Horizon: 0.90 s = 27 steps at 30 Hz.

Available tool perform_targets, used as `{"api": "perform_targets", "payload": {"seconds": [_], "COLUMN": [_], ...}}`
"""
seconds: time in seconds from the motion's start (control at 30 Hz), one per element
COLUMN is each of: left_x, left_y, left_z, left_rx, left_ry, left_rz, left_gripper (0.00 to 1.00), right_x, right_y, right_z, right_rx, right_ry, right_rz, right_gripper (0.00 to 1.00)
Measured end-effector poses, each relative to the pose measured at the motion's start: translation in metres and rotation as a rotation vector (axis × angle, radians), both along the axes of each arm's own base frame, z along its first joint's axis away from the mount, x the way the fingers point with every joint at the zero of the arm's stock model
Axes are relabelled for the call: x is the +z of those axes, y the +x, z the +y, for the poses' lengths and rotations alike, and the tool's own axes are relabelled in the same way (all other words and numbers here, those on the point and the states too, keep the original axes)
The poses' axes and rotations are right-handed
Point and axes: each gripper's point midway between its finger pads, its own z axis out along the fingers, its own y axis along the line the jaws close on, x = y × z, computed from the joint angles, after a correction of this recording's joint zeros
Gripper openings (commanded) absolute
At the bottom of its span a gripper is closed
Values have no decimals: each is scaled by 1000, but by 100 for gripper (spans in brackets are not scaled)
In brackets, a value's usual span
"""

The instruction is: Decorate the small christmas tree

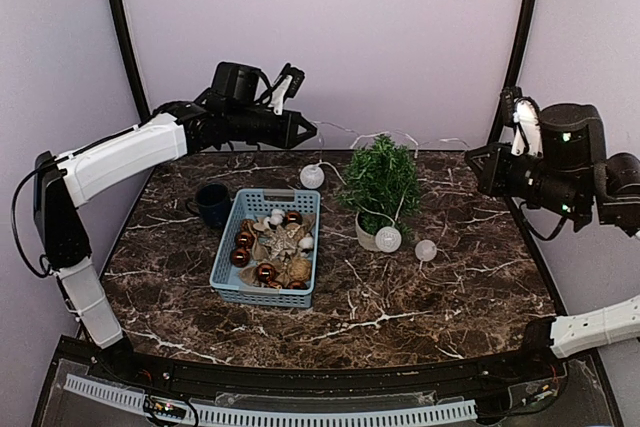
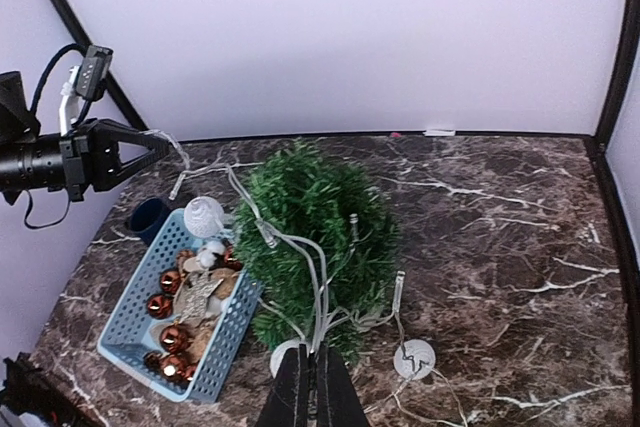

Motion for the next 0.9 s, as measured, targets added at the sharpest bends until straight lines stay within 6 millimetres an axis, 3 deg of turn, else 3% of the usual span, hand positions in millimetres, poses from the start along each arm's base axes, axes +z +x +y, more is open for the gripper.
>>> {"api": "perform_targets", "payload": {"seconds": [0.17,0.43,0.7,0.9], "left_x": [-16,-23,-33,-40], "left_y": [22,49,64,69], "left_z": [-11,-22,-38,-51], "left_rx": [-10,-26,-70,-114], "left_ry": [26,27,15,-9], "left_rz": [21,15,15,17], "left_gripper": [0,0,0,0], "right_x": [-1,-20,-33,-43], "right_y": [22,64,106,121], "right_z": [-14,-35,-71,-96], "right_rx": [-96,-212,-314,-360], "right_ry": [-69,-172,-169,-149], "right_rz": [-1,41,91,128], "right_gripper": [0,0,0,0]}}
